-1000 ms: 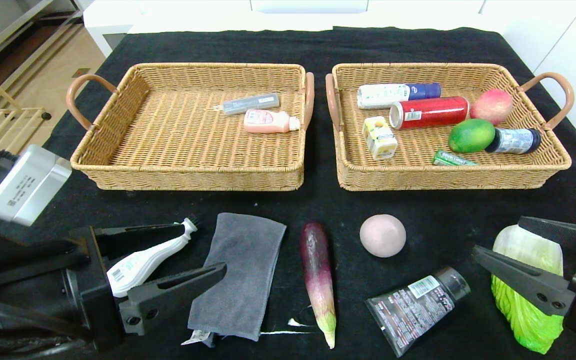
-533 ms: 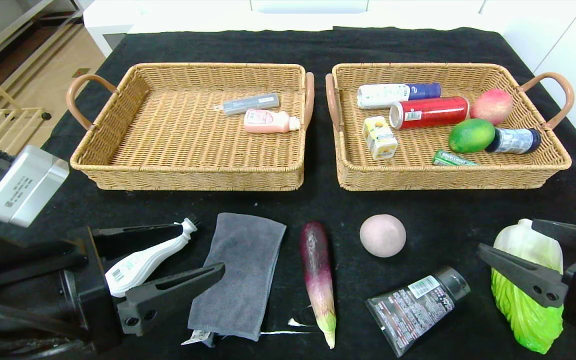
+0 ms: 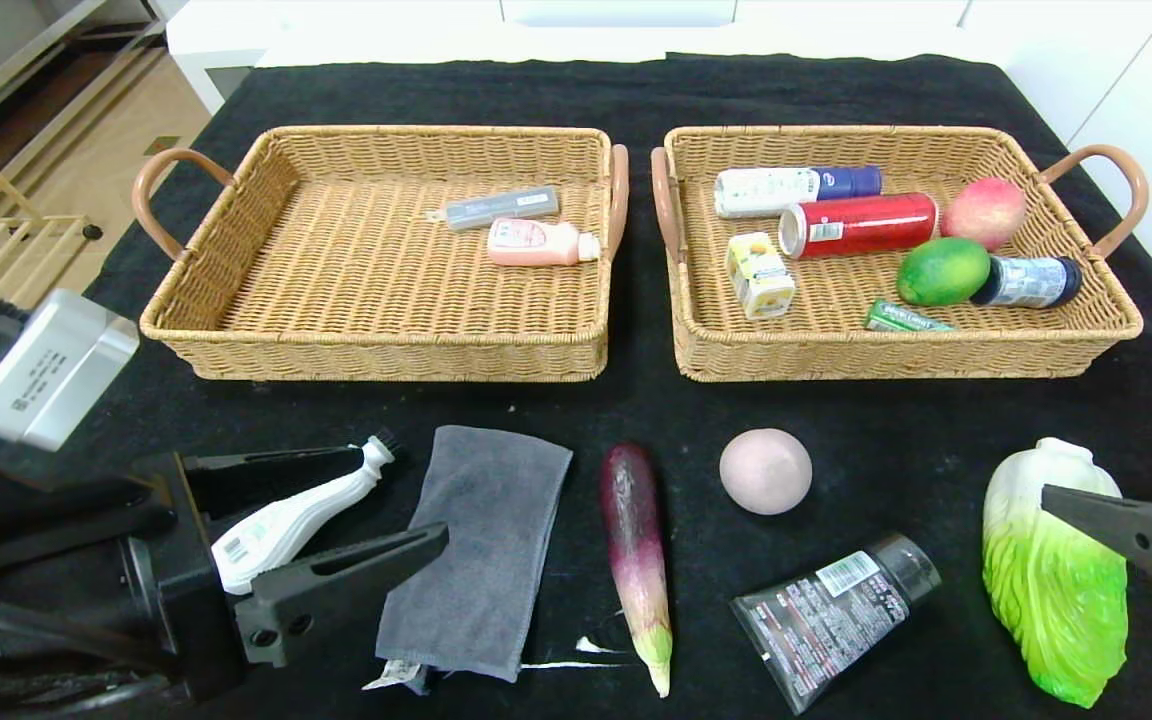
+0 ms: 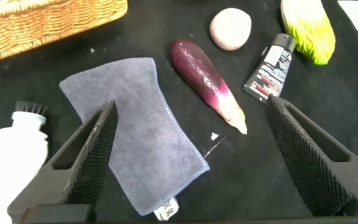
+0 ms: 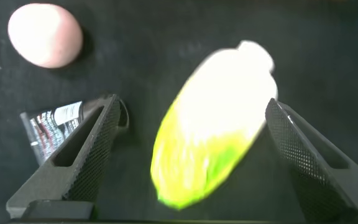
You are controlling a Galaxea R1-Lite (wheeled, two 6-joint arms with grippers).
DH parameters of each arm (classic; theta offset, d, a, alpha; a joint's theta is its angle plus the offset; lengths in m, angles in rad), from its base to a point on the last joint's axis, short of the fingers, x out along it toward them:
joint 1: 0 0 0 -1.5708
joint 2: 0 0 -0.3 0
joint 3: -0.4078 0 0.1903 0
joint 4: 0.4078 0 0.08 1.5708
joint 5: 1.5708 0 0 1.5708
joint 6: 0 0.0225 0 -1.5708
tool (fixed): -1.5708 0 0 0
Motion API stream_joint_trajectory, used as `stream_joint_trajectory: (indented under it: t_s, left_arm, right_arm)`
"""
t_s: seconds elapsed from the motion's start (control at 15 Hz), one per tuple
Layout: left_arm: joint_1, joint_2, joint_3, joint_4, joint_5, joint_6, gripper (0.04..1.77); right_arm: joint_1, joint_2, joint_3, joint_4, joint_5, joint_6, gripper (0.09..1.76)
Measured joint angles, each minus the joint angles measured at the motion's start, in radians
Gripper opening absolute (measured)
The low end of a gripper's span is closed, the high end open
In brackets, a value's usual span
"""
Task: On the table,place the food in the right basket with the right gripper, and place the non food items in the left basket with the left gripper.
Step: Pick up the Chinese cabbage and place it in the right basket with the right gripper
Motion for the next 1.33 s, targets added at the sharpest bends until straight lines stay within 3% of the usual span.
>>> stream_joint_trajectory:
  t_s: [0.4,1.33]
  left_arm:
    - [0.013,-0.003,-0.006,0.003,0.002,0.002,1.72]
    - [0.013,-0.023,-0.003,0.009,0.002,0.015,1.72]
  right_arm:
    - [-0.054,0.006,-0.102,0.169,-0.002,0.067,1.71]
    - [-0.061,0.121,-0.194,0.314,-0.023,0.288,1.71]
